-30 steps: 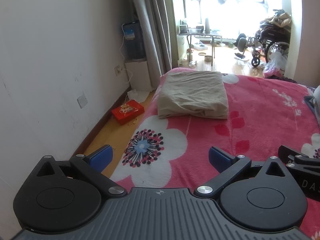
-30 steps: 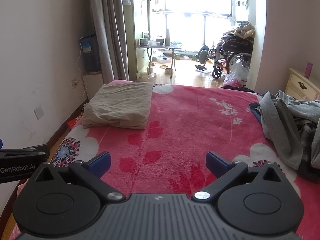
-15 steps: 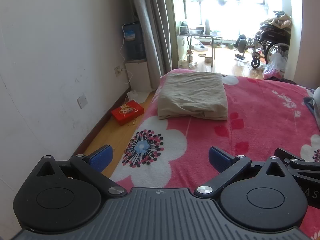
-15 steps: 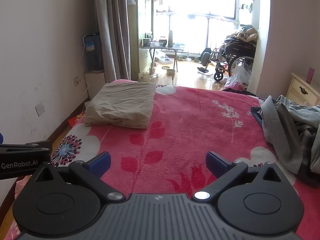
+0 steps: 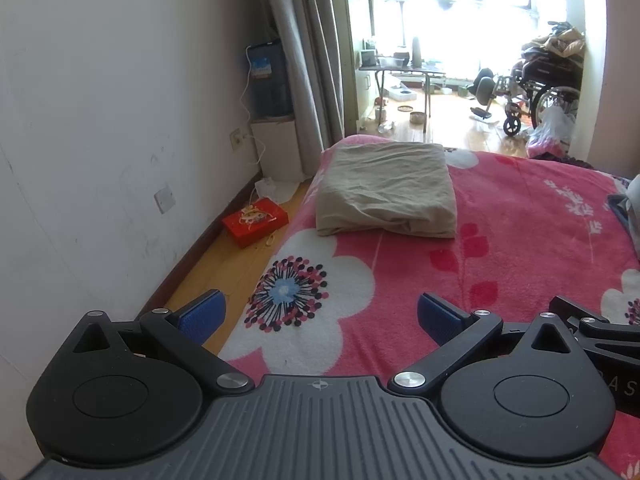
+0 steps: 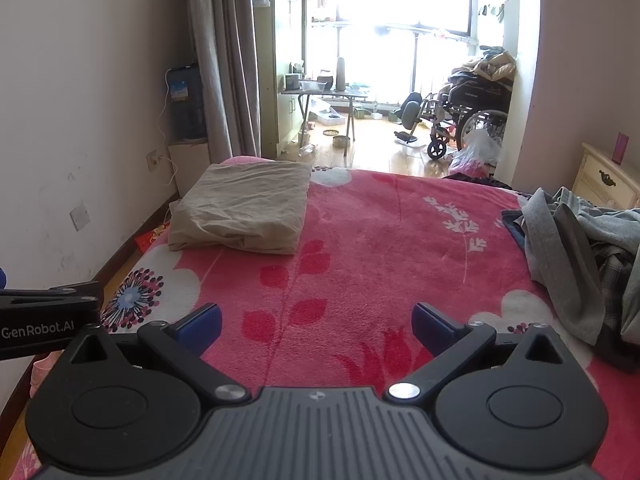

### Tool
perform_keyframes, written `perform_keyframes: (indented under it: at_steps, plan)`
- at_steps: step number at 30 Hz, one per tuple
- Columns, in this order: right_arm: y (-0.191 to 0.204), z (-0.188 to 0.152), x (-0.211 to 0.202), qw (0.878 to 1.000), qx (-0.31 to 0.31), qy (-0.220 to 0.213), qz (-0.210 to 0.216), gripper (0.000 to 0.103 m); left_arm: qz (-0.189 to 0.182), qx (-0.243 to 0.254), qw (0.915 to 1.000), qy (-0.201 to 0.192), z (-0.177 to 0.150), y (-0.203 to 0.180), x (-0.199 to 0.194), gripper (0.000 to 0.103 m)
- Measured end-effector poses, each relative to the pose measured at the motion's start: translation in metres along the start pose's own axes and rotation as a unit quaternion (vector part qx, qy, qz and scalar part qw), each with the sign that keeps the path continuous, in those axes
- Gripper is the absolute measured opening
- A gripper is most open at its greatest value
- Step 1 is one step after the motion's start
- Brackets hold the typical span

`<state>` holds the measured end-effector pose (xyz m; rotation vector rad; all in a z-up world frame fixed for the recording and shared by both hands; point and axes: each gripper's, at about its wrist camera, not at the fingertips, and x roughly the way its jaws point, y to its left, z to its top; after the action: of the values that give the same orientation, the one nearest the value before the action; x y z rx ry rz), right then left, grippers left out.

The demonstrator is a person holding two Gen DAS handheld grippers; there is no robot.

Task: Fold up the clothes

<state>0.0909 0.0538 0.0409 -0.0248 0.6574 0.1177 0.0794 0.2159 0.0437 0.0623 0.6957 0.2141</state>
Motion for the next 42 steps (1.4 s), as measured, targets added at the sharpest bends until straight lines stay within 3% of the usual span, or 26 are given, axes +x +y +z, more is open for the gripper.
perform_keyframes:
  at_steps: [42]
  plan:
    - [-0.0003,-0.0033,0.0068,1.000,0.001,0.016,-0.007,0.103,-0.001,-0.004,1.0000,0.009,-0.0032,0.0015,0.0027,0.103]
